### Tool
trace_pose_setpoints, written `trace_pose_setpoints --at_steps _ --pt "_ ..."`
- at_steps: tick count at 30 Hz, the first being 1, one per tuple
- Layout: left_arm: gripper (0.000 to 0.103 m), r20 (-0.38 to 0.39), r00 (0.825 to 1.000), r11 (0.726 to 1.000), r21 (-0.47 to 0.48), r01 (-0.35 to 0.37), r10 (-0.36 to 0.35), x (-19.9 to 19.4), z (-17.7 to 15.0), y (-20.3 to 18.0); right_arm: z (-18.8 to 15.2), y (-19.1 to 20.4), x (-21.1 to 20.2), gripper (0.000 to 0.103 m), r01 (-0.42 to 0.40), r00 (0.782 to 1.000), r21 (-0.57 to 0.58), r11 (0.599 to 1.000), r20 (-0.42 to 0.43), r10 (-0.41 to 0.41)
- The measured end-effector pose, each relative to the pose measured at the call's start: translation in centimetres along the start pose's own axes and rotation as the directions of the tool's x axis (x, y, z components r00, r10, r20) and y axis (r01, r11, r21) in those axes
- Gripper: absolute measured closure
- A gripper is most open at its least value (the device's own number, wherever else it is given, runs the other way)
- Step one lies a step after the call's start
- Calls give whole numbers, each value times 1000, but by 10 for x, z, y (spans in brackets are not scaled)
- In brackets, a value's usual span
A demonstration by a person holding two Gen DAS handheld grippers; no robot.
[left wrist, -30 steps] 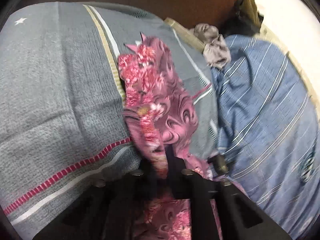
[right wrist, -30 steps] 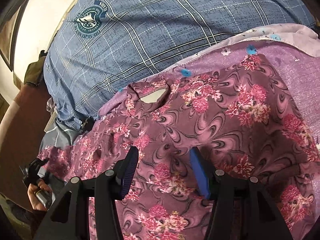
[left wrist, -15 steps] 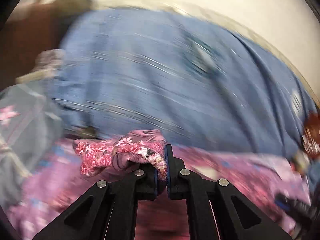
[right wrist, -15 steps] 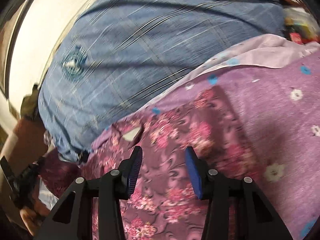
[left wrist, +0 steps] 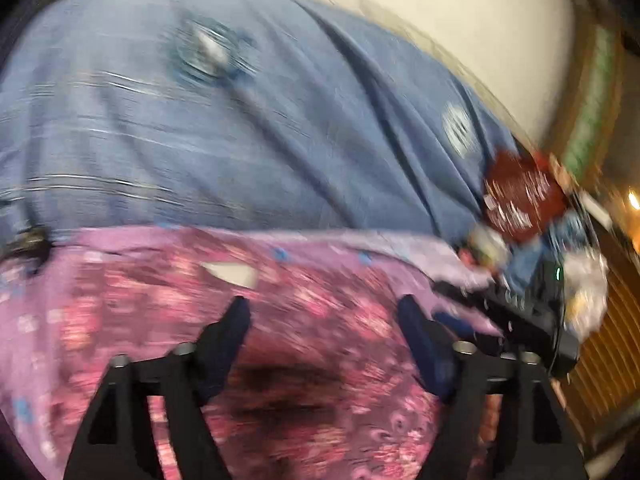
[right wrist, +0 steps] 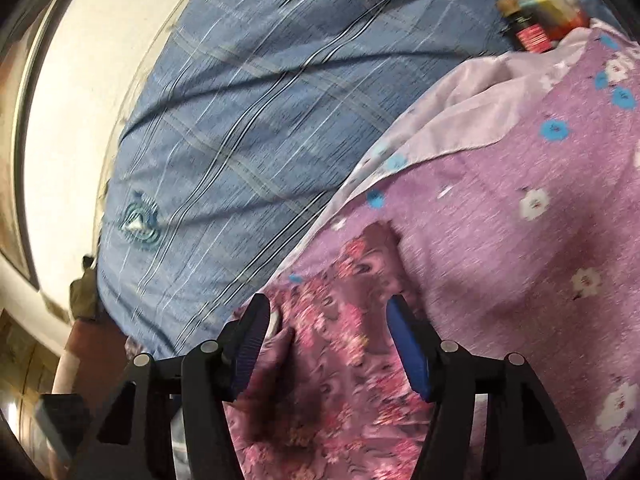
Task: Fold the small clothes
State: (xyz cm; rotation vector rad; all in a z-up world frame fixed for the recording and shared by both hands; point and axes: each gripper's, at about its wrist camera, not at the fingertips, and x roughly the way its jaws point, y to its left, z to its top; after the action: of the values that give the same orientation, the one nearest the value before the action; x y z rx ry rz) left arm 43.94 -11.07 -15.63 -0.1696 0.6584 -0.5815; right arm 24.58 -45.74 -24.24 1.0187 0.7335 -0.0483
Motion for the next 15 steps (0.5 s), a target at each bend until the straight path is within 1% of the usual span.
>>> trace_pose_setpoints --at_steps 1,2,3,4,5,6,7,8,9,10,11,12,13,14,15 --pt "24 27 998 998 -24 -55 56 -14 -2 15 -3 5 5 37 -17 1000 -8 1000 -22 17" --pt "24 43 992 992 -47 -114 116 -23 -5 31 -6 8 7 37 -23 999 -13 1000 -33 23" --pt "24 44 985 984 -68 -164 167 -30 -9 40 -10 13 12 36 -31 998 -25 999 -55 29" --pt "24 29 971 967 -99 -234 238 -31 -15 55 -16 20 20 35 -40 996 -43 998 -87 36" --pt "25 -1 956 949 -125 -290 292 -29 -20 69 -20 26 26 35 -44 993 -61 997 -111 37" --pt "25 -41 936 924 -153 -352 350 -26 -25 83 -25 33 32 35 -40 991 -87 995 -130 29" --pt "25 -82 910 891 -185 -415 407 -22 -31 98 -33 45 40 35 -27 989 -141 990 -145 7" --pt "25 -109 892 867 -208 -453 440 -15 -35 107 -40 57 45 35 -19 988 -196 980 -154 -12" --pt "26 -146 874 845 -226 -486 463 -8 -39 117 -49 71 52 35 -7 986 -274 962 -163 -39" --pt "28 -197 856 824 -239 -514 478 0 -42 126 -57 84 57 35 5 984 -341 940 -167 -65" --pt "30 -236 846 811 -251 -528 478 6 -44 133 -68 99 64 35 23 981 -427 904 -163 -102" --pt "30 -258 841 802 -265 -535 476 11 -44 140 -80 112 70 35 47 979 -511 858 -149 -142" --pt "30 -272 830 788 -275 -552 486 17 -42 146 -93 126 77 34 72 975 -599 798 -127 -183" --pt "30 -287 814 769 -278 -575 505 19 -44 150 -106 136 84 29 93 971 -669 737 -104 -217" --pt "30 -298 805 760 -277 -588 514 21 -45 151 -117 144 91 24 111 966 -719 686 -84 -245"
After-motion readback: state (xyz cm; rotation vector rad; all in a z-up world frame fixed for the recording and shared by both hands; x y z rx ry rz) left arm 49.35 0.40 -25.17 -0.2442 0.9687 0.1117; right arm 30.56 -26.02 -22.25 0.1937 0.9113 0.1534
